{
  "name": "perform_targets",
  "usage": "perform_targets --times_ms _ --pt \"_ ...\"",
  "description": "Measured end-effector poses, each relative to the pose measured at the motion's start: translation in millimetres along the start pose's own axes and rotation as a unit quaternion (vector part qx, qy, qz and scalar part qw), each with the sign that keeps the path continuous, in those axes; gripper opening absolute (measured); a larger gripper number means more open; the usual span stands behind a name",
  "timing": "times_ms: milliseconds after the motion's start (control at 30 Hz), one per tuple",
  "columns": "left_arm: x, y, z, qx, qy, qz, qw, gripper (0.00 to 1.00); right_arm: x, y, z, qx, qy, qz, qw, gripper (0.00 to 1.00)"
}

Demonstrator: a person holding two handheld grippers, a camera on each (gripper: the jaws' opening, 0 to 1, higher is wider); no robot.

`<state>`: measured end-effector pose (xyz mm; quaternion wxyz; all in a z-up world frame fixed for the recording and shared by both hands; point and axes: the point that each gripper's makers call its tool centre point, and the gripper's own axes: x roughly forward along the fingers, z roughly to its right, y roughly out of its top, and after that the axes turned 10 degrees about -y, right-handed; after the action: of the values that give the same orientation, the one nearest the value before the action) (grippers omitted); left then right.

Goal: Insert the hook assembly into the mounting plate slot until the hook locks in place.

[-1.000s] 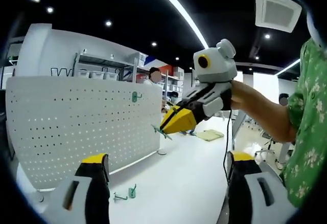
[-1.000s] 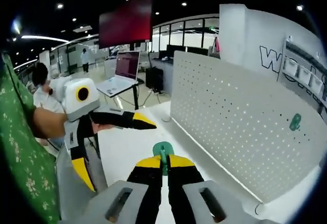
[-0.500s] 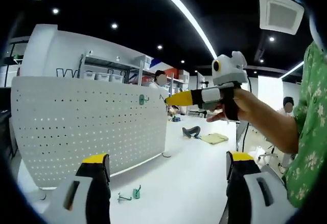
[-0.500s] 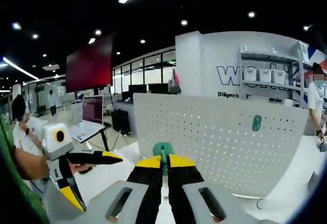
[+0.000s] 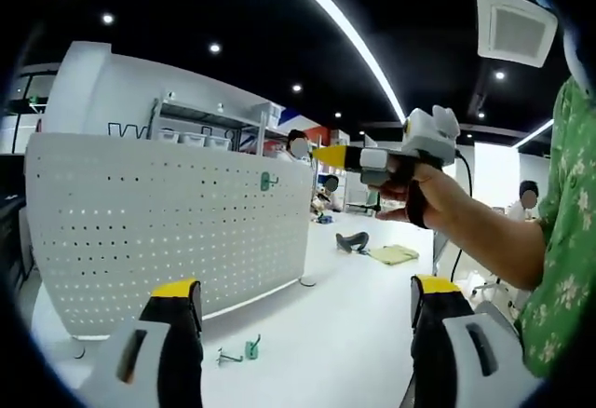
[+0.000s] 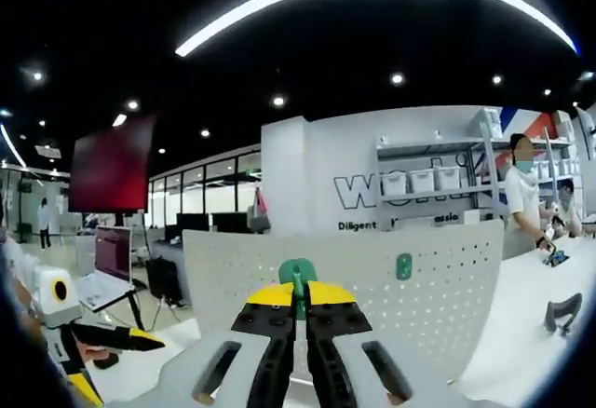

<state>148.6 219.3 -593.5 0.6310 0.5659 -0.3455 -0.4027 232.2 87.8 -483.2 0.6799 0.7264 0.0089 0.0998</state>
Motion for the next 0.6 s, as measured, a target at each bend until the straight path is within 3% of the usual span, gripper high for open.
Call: perform_targets --times_ms 133,600 --pt "-1 -1.7 -1.3 -0.003 0.001 0.001 1.0 0.95 6 3.4 9 -0.011 -0.025 0.014 0.9995 0.01" --pt "-7 -3.4 1.0 -0.005 -0.009 -0.006 0.9999 0.93 25 8.6 25 0.009 -0.061 0.036 0.9974 0.01"
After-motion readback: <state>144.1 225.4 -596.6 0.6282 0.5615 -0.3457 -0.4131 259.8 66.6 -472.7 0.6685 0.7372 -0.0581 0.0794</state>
